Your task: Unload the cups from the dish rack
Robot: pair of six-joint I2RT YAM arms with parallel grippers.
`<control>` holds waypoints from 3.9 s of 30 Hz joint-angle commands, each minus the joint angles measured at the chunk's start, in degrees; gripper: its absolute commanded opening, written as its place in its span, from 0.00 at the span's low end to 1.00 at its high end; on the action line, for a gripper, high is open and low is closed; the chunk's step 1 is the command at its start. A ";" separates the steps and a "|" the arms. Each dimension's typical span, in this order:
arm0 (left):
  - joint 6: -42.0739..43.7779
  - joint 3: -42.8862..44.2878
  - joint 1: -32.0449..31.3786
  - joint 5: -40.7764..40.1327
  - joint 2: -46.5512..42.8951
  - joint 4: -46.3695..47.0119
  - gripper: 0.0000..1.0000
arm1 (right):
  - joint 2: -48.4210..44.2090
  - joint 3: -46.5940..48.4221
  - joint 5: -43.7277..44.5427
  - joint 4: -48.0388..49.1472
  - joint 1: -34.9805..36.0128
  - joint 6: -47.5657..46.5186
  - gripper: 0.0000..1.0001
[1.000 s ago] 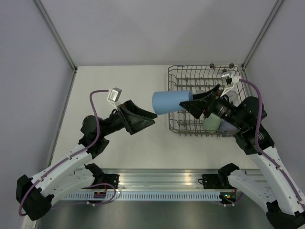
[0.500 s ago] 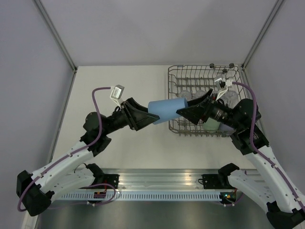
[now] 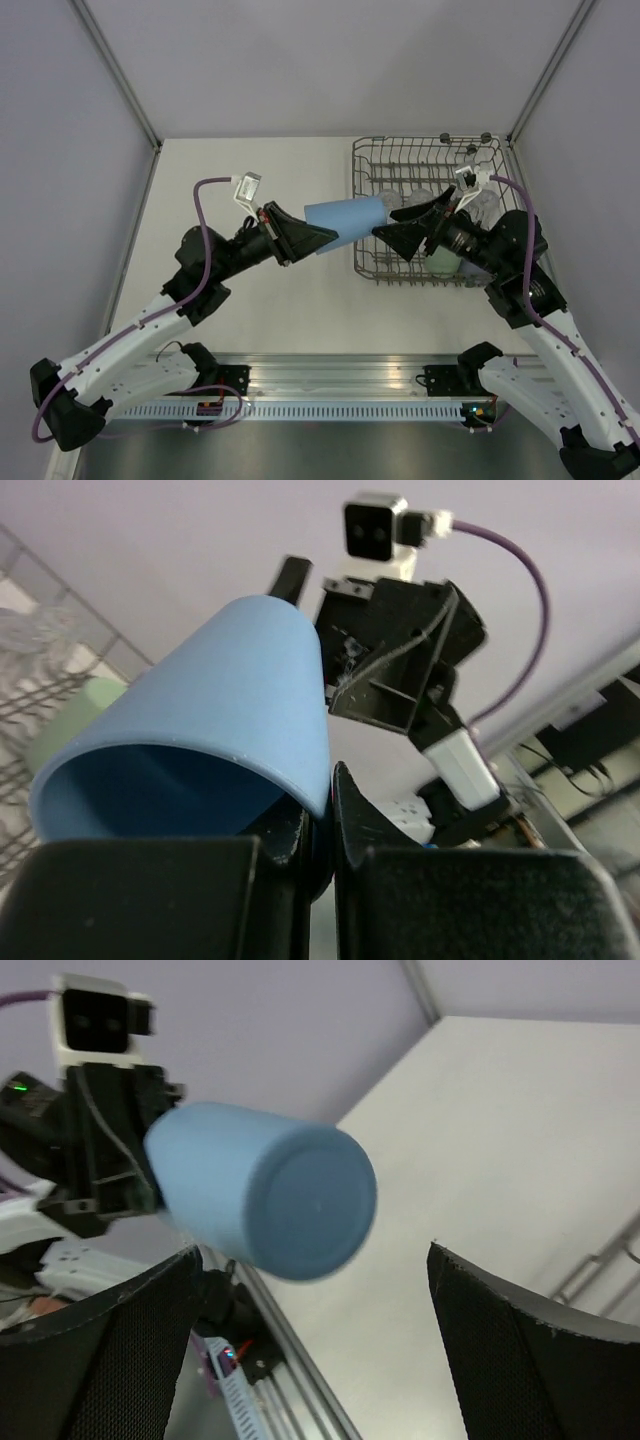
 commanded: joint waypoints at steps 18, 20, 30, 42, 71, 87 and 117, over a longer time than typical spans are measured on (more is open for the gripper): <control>31.07 69.45 13.58 -47.22 42.77 -88.07 0.02 | -0.68 7.68 31.85 -28.24 -0.25 -16.58 0.98; 31.95 75.10 18.22 -44.07 50.22 -91.87 0.02 | -0.77 7.50 31.77 -28.51 -0.25 -16.50 0.98; 36.17 89.54 31.34 -34.65 67.22 -102.35 0.02 | -1.65 6.09 31.59 -27.80 1.77 -17.02 0.98; 41.00 87.79 37.50 -29.37 76.28 -102.00 0.02 | -2.97 4.42 33.16 -27.10 4.41 -17.46 0.98; 43.20 87.52 40.84 -28.40 81.83 -100.33 0.36 | -3.67 4.25 34.67 -26.57 6.17 -18.25 0.98; 42.59 86.12 40.93 -25.07 70.41 -100.24 0.66 | 0.19 5.92 40.10 -28.06 7.05 -20.27 0.98; 35.73 18.54 26.52 -25.42 -4.29 -75.19 1.00 | 21.99 5.13 57.99 -33.44 -9.73 -17.64 0.98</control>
